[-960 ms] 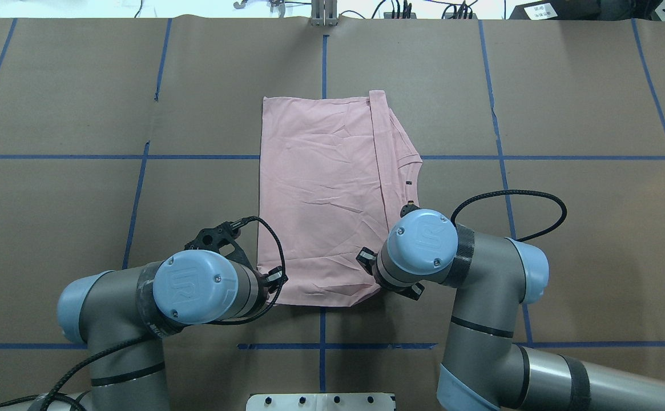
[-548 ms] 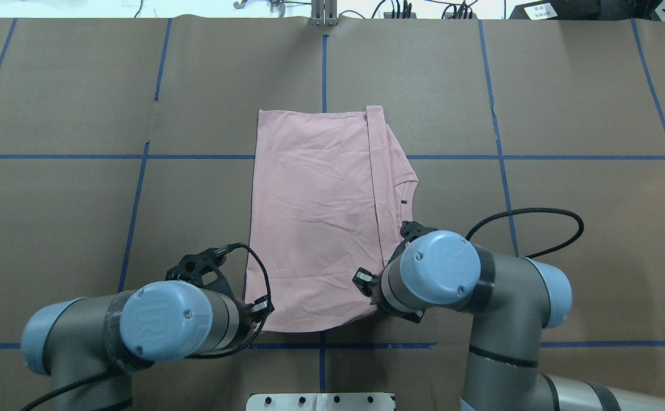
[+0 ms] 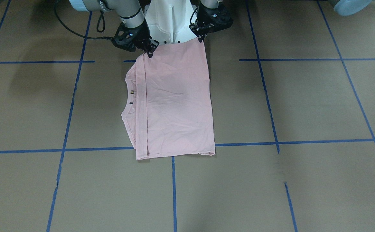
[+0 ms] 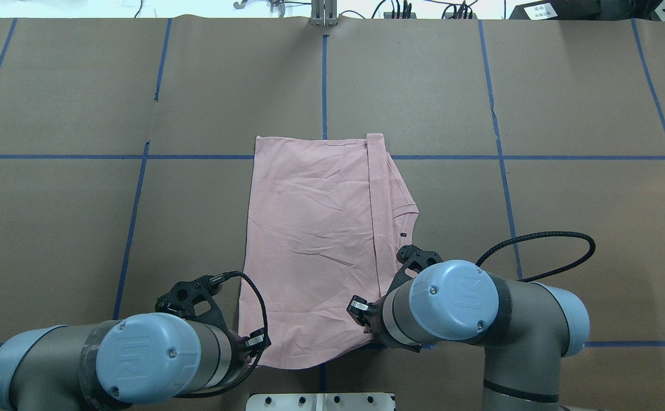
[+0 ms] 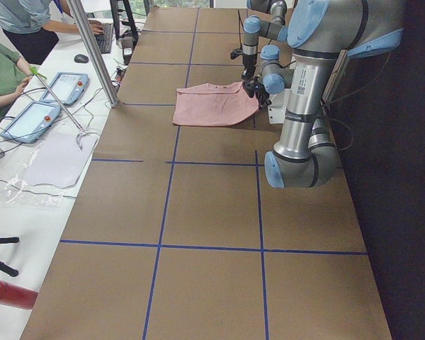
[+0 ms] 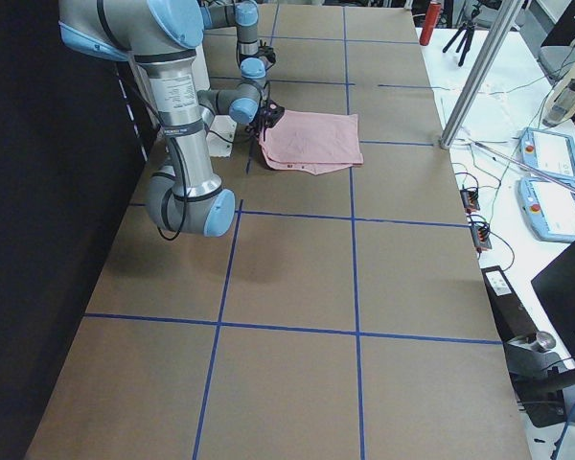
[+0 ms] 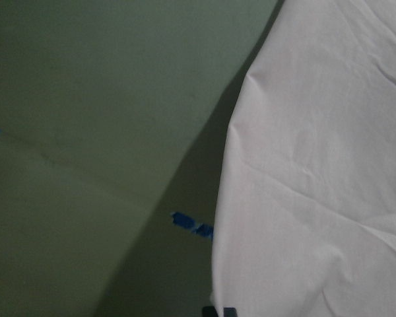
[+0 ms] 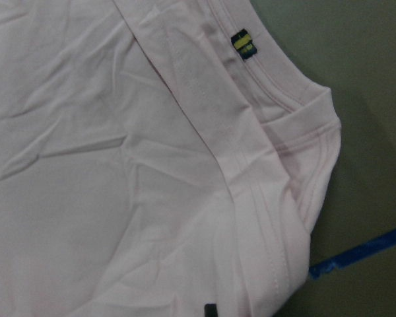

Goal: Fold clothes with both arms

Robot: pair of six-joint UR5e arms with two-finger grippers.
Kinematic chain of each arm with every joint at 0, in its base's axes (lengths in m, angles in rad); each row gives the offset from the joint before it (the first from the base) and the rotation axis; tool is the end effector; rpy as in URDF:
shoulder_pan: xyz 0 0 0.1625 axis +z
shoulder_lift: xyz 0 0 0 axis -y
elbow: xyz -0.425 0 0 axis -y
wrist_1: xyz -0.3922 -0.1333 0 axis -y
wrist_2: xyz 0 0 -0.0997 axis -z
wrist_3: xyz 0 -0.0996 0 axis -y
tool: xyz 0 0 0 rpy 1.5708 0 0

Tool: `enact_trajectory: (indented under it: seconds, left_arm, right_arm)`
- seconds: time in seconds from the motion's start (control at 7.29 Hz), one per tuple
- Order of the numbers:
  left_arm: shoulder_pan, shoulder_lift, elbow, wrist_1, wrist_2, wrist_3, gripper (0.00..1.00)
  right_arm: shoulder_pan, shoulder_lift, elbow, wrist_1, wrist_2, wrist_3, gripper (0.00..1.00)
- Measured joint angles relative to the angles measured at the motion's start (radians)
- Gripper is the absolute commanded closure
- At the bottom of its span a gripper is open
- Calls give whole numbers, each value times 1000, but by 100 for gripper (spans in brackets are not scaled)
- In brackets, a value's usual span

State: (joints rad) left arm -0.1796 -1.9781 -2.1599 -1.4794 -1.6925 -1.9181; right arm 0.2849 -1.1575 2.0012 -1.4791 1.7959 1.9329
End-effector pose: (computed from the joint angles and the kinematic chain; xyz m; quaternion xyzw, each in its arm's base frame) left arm 0.4908 -0.2123 0.2061 -0.0911 0.4303 -0.2081 0.8736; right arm -0.5146 -0.2664 0.2361 -0.1175 -0.4438 0.2339 0.8570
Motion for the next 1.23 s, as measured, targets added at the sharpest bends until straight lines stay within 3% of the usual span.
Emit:
enact_trajectory:
  seconds: [0.55,0.96,1.1,1.23]
  left_arm:
    - [-208,-94,124,-85,-9,33,100]
    - [-253,-108,222,-221,-8,5,100]
    - [-277,-120,254,-254,-7,-1,98]
    - [-323,-163,343,-303,-7,2,84]
  right_arm:
    - [190,46,-132,117,18,-58,100]
    - [235,92,-210,142,23,-63,100]
    - [252,106,-245,163,24,-63,100]
    - [286,150,-324,188,31,-66,100]
